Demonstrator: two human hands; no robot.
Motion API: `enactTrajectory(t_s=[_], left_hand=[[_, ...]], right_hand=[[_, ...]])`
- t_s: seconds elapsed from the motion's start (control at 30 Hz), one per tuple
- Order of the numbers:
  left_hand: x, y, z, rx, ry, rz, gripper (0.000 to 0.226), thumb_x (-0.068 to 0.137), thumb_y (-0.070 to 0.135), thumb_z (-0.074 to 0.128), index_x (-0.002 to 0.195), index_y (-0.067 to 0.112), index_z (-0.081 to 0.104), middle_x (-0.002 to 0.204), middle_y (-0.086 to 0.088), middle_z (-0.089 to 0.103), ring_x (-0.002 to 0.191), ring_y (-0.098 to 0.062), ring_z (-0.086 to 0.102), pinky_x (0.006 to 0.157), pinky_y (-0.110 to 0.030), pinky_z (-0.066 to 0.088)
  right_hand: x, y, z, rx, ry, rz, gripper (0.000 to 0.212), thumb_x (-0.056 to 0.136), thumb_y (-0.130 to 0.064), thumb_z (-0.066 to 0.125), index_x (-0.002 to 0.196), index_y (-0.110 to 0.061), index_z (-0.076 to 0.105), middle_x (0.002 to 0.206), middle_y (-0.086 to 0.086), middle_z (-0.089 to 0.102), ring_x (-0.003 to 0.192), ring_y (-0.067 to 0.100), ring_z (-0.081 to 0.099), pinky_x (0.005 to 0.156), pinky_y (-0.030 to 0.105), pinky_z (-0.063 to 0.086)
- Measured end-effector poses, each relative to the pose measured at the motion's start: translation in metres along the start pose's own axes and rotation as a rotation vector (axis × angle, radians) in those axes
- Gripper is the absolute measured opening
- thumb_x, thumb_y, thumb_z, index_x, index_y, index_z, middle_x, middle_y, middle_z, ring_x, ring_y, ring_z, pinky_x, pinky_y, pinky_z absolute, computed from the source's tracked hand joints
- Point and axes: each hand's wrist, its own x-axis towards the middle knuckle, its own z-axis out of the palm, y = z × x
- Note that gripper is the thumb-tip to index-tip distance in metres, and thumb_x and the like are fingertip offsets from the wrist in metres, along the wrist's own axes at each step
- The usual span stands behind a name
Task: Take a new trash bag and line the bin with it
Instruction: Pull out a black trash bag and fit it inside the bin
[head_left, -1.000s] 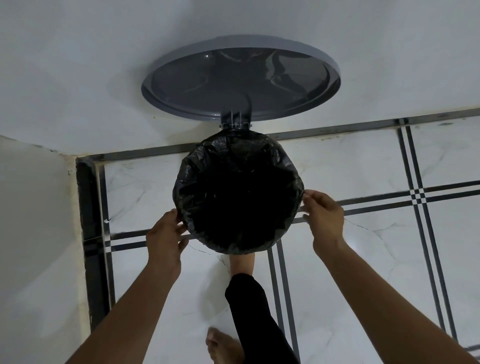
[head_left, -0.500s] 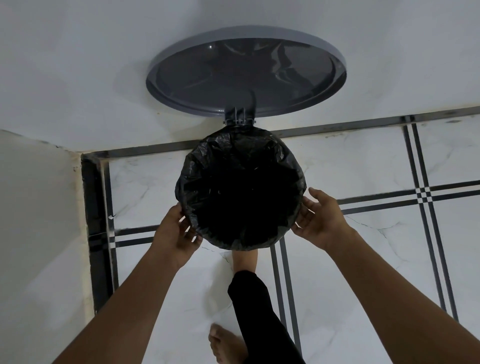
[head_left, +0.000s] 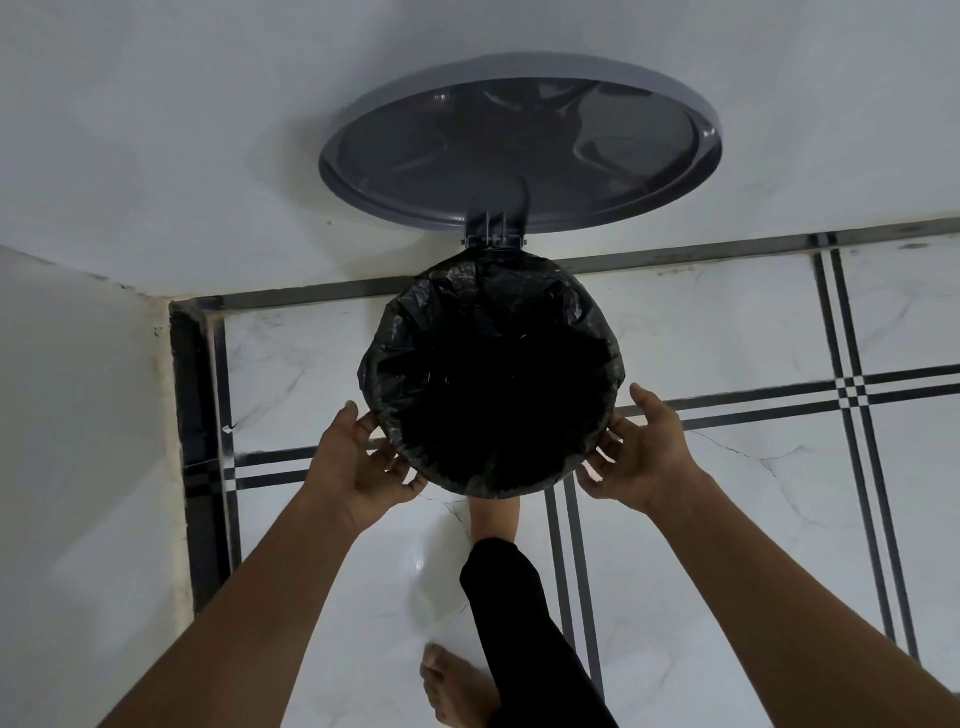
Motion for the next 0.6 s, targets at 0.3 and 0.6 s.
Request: enactTrajectory(t_s=[0.3, 0.6], left_hand=[[0.000, -0.008, 0.003, -0.082, -0.061, 0.026, 0.052, 0.100, 0.059, 0.048, 0.129, 0.020, 0.068, 0.129, -0.012, 0.067, 0.116, -0.031, 0.065, 0.086, -0.053, 0.056], [-0.004, -0.010, 0.000, -0.109, -0.046, 0.045, 0.059, 0.096, 0.063, 0.055, 0.115, 0.009, 0.071, 0.119, -0.011, 0.070, 0.106, -0.027, 0.071, 0.087, -0.045, 0.061]], right_hand=[[-0.001, 0.006, 0.004, 0.048, 0.004, -0.034, 0.048, 0.093, -0.057, 0.053, 0.096, -0.011, 0.067, 0.088, 0.005, 0.062, 0.089, 0.022, 0.059, 0.101, 0.043, 0.046], [-0.008, 0.004, 0.011, 0.042, 0.049, -0.070, 0.045, 0.096, -0.053, 0.047, 0.096, -0.014, 0.070, 0.093, 0.003, 0.066, 0.096, 0.021, 0.060, 0.097, 0.045, 0.046]])
